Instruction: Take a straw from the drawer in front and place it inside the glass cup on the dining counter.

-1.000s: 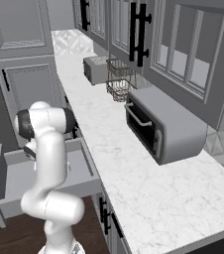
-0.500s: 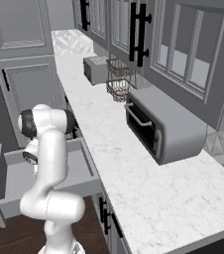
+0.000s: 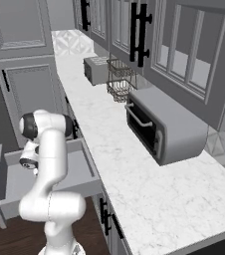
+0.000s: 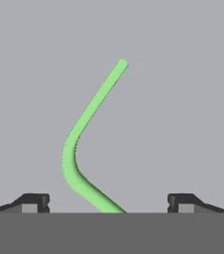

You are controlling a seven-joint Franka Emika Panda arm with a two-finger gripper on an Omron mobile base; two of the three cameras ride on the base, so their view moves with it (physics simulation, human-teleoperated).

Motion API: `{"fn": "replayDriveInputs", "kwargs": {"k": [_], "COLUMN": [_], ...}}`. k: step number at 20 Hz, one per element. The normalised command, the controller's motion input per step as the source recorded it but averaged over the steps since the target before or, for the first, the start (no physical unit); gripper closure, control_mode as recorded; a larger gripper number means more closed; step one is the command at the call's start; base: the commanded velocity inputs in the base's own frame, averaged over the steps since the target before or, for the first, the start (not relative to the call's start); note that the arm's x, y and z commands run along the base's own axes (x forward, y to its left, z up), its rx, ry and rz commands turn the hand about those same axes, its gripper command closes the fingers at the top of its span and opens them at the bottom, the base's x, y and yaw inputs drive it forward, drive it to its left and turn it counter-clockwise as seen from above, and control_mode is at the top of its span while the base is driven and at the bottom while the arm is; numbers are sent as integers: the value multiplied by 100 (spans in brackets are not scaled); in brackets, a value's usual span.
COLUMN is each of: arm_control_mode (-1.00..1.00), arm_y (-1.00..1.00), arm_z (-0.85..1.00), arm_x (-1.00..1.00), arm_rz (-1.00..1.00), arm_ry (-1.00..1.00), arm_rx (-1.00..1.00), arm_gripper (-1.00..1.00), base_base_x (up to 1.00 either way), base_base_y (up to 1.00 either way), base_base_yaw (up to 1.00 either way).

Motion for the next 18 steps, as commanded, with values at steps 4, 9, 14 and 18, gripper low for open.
{"fn": "replayDriveInputs", "kwargs": {"k": [4,9,14,18], "arm_control_mode": [-100,-100,-100,-100], "arm_y": [0,-7,-16,-3], "arm_z": [-40,-34,-16,-9], "arm_x": [0,0,0,0], "arm_rz": [0,0,0,0], "arm_ry": [0,2,8,9], "arm_rx": [-5,0,8,8], "arm_gripper": [-100,100,100,100], "base_base_x": [0,0,0,0], "base_base_y": [0,0,0,0], "base_base_yaw": [0,0,0,0]}}
